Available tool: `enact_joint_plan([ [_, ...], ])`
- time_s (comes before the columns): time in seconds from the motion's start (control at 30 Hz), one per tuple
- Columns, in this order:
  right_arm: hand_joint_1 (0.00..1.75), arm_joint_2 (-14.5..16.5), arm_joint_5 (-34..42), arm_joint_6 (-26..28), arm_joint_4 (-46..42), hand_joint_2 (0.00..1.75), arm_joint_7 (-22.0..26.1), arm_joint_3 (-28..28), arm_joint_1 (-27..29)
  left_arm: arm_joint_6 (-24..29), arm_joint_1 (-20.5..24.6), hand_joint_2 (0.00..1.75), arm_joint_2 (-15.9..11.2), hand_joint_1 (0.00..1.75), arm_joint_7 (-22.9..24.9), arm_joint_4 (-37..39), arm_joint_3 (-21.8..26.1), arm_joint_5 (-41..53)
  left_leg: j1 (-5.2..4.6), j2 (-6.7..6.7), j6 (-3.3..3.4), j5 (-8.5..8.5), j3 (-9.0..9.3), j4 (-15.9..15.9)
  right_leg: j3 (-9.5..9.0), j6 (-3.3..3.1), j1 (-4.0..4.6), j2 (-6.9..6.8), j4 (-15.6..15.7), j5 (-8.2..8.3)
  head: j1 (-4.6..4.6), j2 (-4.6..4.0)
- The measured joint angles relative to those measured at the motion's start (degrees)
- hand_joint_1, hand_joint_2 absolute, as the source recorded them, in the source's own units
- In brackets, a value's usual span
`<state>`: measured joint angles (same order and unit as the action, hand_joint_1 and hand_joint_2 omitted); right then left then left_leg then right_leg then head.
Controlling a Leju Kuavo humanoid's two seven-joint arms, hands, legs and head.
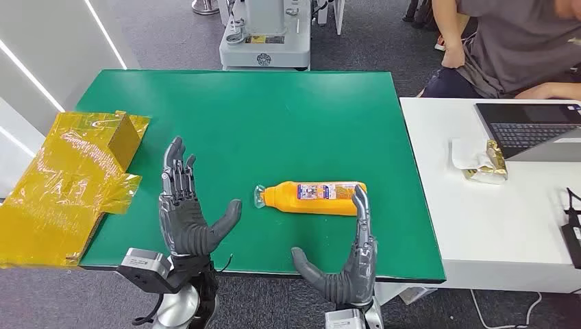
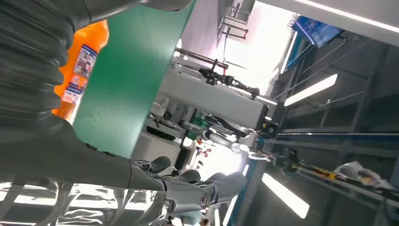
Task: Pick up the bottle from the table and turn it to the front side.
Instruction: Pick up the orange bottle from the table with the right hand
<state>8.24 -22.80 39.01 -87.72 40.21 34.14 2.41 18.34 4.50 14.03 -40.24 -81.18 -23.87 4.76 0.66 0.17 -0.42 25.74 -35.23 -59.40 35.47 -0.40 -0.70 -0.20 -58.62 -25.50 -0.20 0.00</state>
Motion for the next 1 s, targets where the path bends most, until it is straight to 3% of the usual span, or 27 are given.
enact_joint_plan([
  [0.1, 0.00, 0.5, -7.2, 0.0, -0.2, 1.75, -1.4, -1.7, 0.0, -1.2, 0.0, 1.75, 0.0, 0.00, 0.0, 0.0, 0.0, 0.0, 0.00, 0.01, 0.00, 0.00, 0.01, 0.0, 0.00, 0.00, 0.00, 0.01, 0.0, 0.00, 0.00, 0.00],
  [0.23, 0.00, 0.7, -19.4, -0.5, -0.7, 1.75, -6.7, -5.3, -0.1, -2.6, 0.1, 1.75, 0.1, 0.00, 0.0, 0.0, 0.0, 0.1, 0.00, 0.01, 0.00, 0.00, 0.01, 0.0, -0.01, 0.00, 0.00, 0.01, 0.0, 0.00, 0.00, 0.00],
  [0.37, 0.00, -1.0, -24.5, -5.0, -0.3, 1.75, -10.9, -8.2, -1.9, -2.5, 0.1, 1.75, 0.0, 0.00, 0.0, 0.0, 0.0, 0.1, -0.01, 0.03, 0.00, 0.00, 0.00, 0.0, -0.02, 0.01, -0.01, 0.02, 0.0, 0.03, -0.01, 0.00],
  [0.57, 0.00, -9.5, -23.4, -17.2, 6.6, 1.75, -12.8, -11.9, -11.3, -1.9, 0.0, 1.75, -0.2, 0.00, 0.0, -1.2, 0.2, -0.2, -0.03, -0.02, 0.12, -0.08, -0.01, 0.0, -0.07, 0.12, -0.02, -0.04, 0.0, 0.17, 0.00, 0.00],
  [0.8, 0.00, -17.2, -24.1, -22.3, 13.3, 1.75, -12.4, -13.6, -19.3, -1.8, 0.0, 1.75, -0.2, 0.00, 0.0, -1.8, 0.3, -0.7, -0.04, 0.00, 0.15, -0.10, -0.01, -0.1, -0.07, 0.10, -0.03, -0.01, 0.0, 0.21, -0.02, 0.00],
  [1.0, 0.00, -24.8, -21.1, -37.1, 21.7, 1.75, -10.9, -13.6, -32.8, -2.3, 0.0, 1.75, -0.2, 0.00, 0.0, -1.9, 0.3, -1.0, -0.05, -0.07, 0.18, -0.20, -0.06, -0.1, -0.08, 0.10, -0.04, -0.10, 0.0, 0.25, -0.01, 0.00],
])
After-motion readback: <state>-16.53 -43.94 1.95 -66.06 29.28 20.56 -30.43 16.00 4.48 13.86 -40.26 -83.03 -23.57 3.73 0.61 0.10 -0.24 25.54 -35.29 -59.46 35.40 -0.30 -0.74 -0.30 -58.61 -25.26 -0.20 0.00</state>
